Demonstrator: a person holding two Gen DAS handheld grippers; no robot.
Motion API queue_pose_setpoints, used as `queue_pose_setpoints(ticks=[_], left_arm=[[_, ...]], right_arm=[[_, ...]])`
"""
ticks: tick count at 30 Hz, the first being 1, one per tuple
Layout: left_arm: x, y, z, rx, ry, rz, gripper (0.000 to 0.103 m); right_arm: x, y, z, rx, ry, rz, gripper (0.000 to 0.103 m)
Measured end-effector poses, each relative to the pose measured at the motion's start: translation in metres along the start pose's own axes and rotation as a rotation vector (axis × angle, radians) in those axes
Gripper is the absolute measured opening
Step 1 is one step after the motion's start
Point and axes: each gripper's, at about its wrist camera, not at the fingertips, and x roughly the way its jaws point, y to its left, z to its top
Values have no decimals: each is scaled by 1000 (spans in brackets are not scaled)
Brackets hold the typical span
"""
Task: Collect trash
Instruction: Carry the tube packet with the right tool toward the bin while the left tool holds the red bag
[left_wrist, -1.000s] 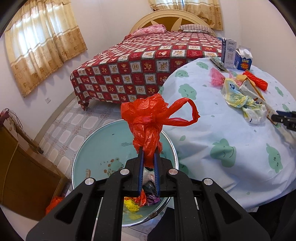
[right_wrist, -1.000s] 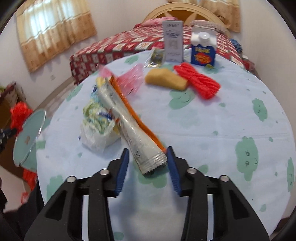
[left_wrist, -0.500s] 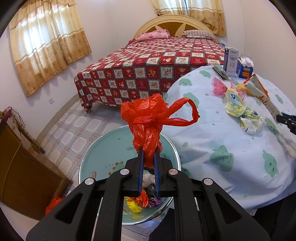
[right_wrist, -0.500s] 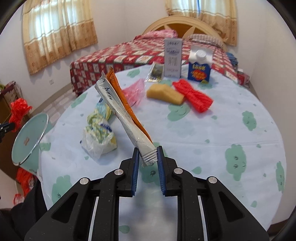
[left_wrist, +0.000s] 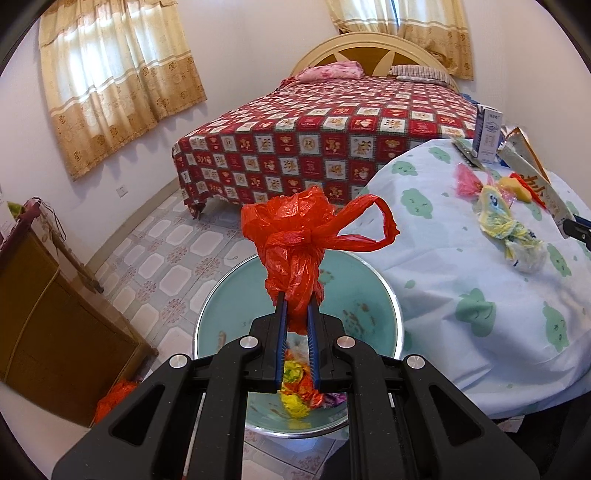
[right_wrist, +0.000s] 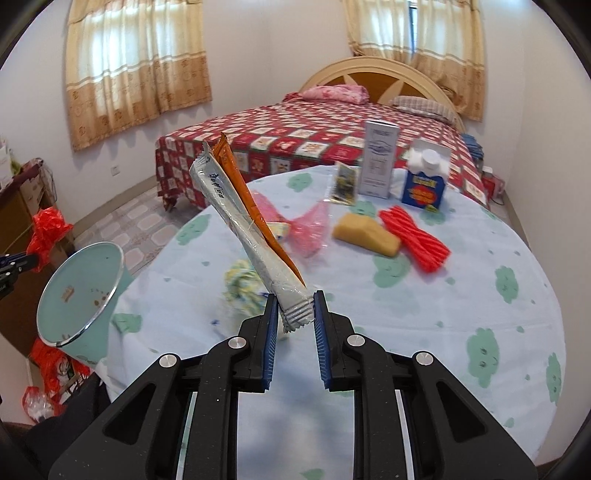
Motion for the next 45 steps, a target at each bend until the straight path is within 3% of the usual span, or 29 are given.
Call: queue_pose_setpoints(ticks=[14, 45], left_arm=[[1, 27, -14, -22, 25, 44, 10], [2, 62, -21, -71, 28, 116, 10]], right_arm=[[11, 53, 15, -76, -11, 57, 20], [29, 118, 31, -190, 8, 140, 20]])
